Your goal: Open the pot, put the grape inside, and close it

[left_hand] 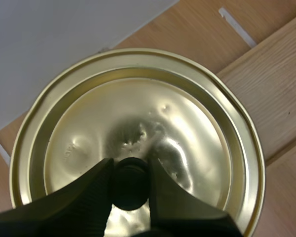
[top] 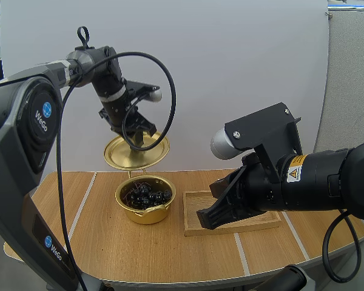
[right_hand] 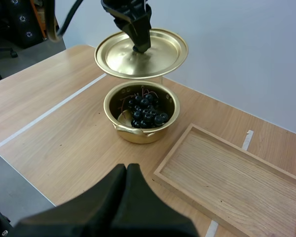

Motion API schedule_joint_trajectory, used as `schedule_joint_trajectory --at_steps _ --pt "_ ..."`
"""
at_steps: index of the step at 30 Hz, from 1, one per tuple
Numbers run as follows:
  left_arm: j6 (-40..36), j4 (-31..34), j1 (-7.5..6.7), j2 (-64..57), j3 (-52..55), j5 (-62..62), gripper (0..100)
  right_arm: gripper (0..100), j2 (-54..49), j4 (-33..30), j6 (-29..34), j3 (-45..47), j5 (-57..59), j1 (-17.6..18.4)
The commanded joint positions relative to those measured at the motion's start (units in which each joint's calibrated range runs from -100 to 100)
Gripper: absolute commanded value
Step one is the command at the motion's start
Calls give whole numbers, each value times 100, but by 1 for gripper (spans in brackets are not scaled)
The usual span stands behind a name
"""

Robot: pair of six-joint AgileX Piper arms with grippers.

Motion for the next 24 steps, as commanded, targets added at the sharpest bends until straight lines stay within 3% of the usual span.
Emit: schedule_joint_trajectory --at_steps 1,8,24 --pt "233 -121 -25 253 631 0 0 0 2 -28 -36 1 -90 -19" --pt "233 21 -204 279 1036 0 0 0 2 -101 -36 1 -90 -19" --pt "213 97 -203 497 1036 -522 0 0 2 -101 -36 1 -90 -19"
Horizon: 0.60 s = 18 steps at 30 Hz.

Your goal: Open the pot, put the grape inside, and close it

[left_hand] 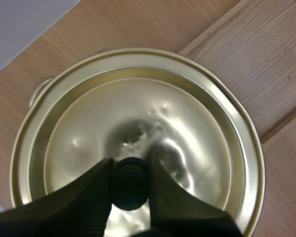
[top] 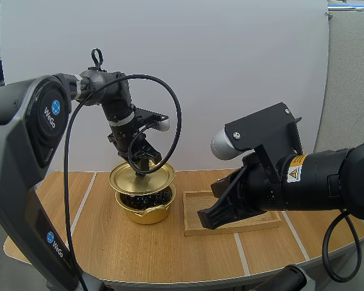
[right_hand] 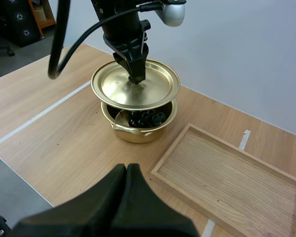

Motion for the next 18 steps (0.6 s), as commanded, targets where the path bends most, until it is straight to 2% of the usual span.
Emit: schedule_joint_trajectory --at_steps 1,18 --pt "-5 -2 -19 232 7 -320 0 0 2 -33 -36 1 -90 -19" --pt "-5 -54 -19 800 7 -850 0 0 2 -21 -36 1 -90 -19"
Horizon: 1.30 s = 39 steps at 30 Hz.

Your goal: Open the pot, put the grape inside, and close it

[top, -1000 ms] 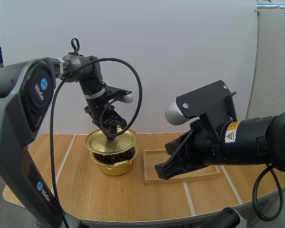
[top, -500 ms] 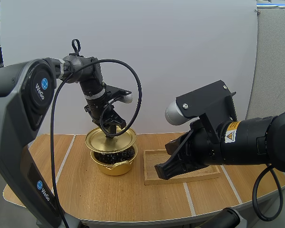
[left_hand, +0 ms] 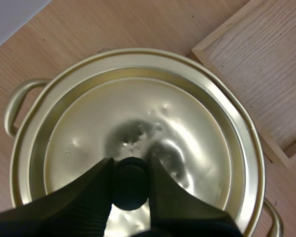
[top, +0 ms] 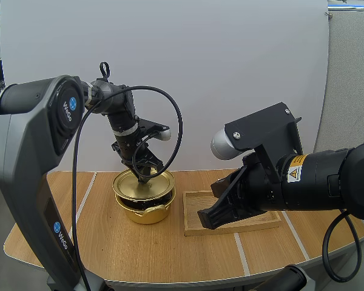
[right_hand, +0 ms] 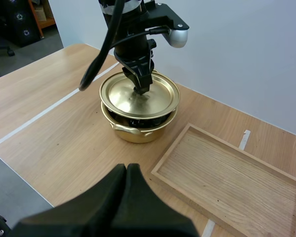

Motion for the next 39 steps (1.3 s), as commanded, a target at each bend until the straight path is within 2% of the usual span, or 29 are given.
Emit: schedule_joint_trajectory --at_steps 1,6,15,33,39 --pt "-5 -94 -19 134 7 -135 0 0 2 -21 -36 1 -90 -19" --pt "-5 -107 -19 192 51 -168 0 0 2 -21 -36 1 -73 -19" --pt "57 -71 -19 192 701 -1234 0 0 2 -21 -36 1 -55 -19" --pt "57 -11 -19 127 754 -1136 0 0 2 -21 -36 1 46 -19" --pt "57 -23 -19 -266 754 -1136 0 0 2 -21 -36 1 46 -19"
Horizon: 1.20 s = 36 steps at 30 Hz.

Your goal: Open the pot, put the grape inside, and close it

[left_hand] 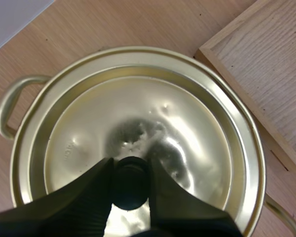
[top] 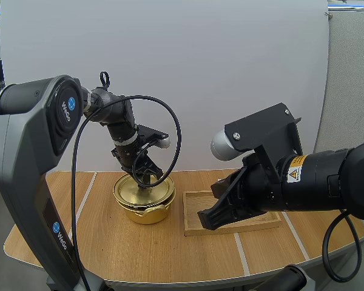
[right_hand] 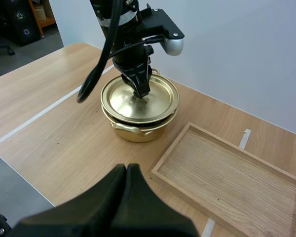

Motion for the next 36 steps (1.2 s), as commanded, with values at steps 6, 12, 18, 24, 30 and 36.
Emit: schedule_joint_trajectory --at_steps 6,12,18,24,30,36 --pt "51 -81 -19 -610 127 204 0 0 2 -21 -36 1 28 -19" --pt "100 -243 -19 -598 127 343 0 0 2 -21 -36 1 28 -19" --pt "135 -229 -19 -589 127 115 0 0 2 -21 -36 1 28 -19" --pt "135 -220 -19 -435 127 -21 0 0 2 -21 -36 1 28 -19" --pt "135 -220 -19 -191 169 -34 0 0 2 -21 -36 1 28 -19" --pt "143 -192 -19 46 169 -174 0 0 2 -21 -36 1 28 -19"
